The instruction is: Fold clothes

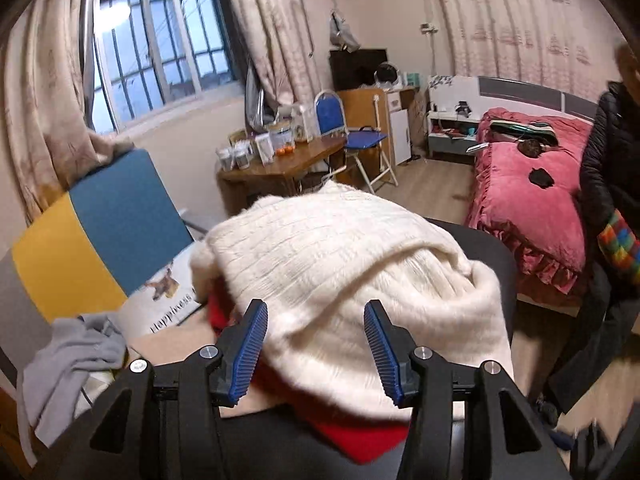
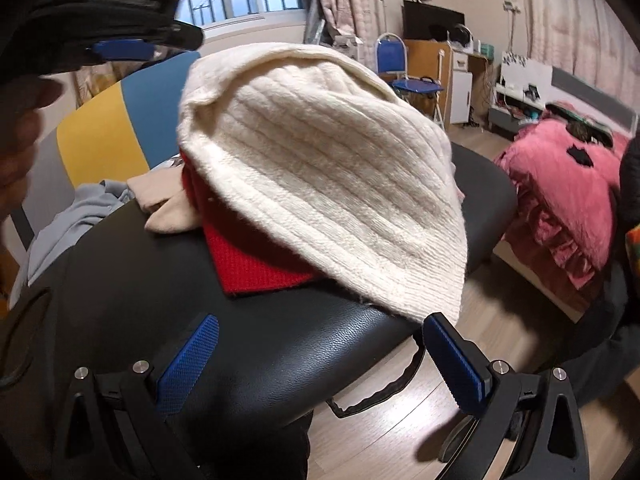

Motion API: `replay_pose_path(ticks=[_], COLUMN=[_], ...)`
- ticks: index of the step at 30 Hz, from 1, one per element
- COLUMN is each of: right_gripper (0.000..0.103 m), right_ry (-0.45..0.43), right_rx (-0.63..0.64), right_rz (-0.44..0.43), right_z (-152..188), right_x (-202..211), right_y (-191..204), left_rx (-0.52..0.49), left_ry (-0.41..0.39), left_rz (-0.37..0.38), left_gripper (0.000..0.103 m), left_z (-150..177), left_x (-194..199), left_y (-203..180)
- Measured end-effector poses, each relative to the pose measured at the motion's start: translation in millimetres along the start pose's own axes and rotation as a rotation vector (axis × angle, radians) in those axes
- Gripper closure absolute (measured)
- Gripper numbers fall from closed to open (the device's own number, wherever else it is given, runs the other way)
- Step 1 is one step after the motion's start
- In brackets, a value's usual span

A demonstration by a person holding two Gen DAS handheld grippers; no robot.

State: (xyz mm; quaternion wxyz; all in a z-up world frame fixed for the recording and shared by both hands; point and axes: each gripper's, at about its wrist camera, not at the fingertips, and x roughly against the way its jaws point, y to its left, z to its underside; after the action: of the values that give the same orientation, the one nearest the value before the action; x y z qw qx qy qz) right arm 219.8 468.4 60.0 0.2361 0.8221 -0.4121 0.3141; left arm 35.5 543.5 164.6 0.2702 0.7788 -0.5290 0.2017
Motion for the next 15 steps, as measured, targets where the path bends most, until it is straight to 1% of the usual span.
replay_pose_path(ticks=[2, 4, 10, 11, 13, 15], right_gripper=[0.0, 0.0, 0.0, 0.0, 0.0, 0.0], right_ry=[0.013, 0.017, 0.01, 0.01, 0.013, 0.011], right_rx=[-0.032, -0.05, -0.047, -0.046, -0.048, -0.047], right_rz=[-0.011, -0.016, -0.008, -0.007, -0.014, -0.015], right_z=[0, 0, -2, -2, -1, -1], right_x=[-3, -4, -4, -5, -5, -5], right_y=[-7, -12, -15, -15, -15, -16], left_rx=[-0.01, -0.039, -0.124, -0.14, -0.17, -0.146], left_ry=[0.015, 0.014, 0.008, 0.01, 0.023, 0.025], left_rz=[-0.01, 0.019, 0.106, 0.106, 0.05, 0.056], left_gripper=[0.051, 0.051, 0.051, 0.051, 0.051, 0.051], left_z=[-5, -6, -7, -8, -11, -11], left_x=[-18, -26, -48, -53, -66, -67], left_y=[-5, -10, -23, -25, -27, -23])
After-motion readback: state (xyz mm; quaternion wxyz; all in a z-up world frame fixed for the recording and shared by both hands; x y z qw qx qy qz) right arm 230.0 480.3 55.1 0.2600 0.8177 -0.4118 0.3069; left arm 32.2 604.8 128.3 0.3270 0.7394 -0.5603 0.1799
